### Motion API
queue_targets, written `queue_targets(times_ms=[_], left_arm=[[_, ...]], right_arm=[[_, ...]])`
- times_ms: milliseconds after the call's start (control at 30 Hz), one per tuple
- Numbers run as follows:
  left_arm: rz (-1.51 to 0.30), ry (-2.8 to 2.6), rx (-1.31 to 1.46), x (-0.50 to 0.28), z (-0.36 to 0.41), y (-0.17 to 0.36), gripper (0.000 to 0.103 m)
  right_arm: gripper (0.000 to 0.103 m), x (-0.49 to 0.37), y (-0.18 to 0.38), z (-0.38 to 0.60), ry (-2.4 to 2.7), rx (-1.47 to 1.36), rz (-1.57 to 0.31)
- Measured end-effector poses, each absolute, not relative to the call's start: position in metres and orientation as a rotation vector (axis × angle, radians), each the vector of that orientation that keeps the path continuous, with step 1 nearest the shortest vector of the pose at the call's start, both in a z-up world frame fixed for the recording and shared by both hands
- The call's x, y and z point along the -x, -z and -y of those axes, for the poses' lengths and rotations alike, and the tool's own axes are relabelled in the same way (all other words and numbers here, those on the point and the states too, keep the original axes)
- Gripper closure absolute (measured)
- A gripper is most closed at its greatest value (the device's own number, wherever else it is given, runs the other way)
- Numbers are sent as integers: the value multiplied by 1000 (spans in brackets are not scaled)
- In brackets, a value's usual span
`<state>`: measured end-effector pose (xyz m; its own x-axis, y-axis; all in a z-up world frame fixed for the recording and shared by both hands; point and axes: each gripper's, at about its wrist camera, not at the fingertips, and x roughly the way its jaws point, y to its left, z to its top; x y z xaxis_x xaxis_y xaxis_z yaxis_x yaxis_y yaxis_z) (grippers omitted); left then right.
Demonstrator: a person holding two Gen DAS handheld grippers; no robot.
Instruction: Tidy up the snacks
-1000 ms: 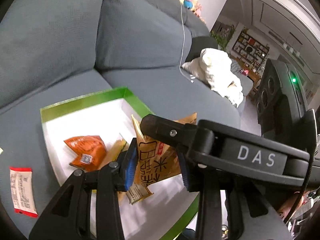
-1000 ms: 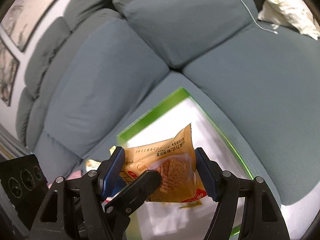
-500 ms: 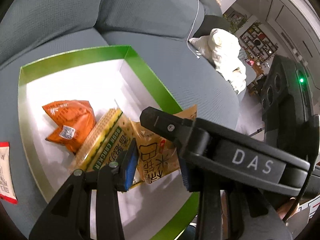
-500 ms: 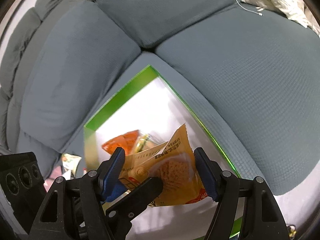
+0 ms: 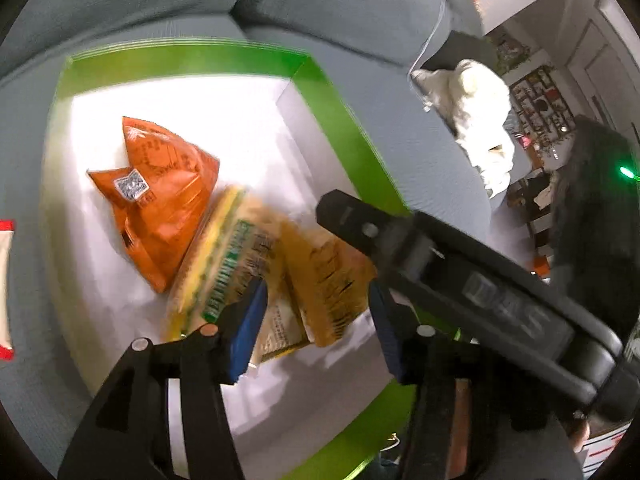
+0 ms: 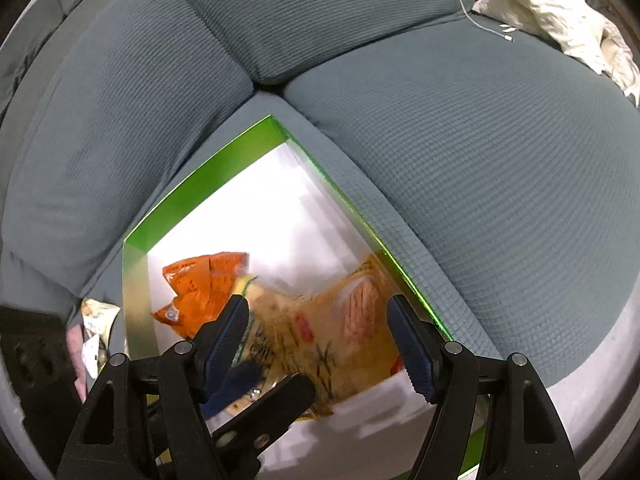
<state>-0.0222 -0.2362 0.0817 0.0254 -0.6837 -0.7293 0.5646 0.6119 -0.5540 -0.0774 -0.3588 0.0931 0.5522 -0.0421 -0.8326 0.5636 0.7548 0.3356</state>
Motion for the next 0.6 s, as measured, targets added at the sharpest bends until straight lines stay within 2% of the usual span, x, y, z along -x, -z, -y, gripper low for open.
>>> queue_targets(times_ms=[100, 167, 367, 500, 600], left_arm=[[-1141, 978, 111, 30, 216, -97, 45], [-1090, 877, 70, 33, 193, -107, 14], [-967, 691, 148, 40, 109, -122, 12], [-931, 527, 147, 37, 46, -120, 10], [-923, 402, 91, 33, 14, -106, 7]], right_arm=[[30, 76, -101, 350, 372, -604, -896], [30, 75, -105, 345, 344, -600, -871], [30, 71, -120, 320, 314, -547, -814], [21, 65, -126, 297, 233, -514, -796], [21, 59, -130, 275, 193, -458, -795]])
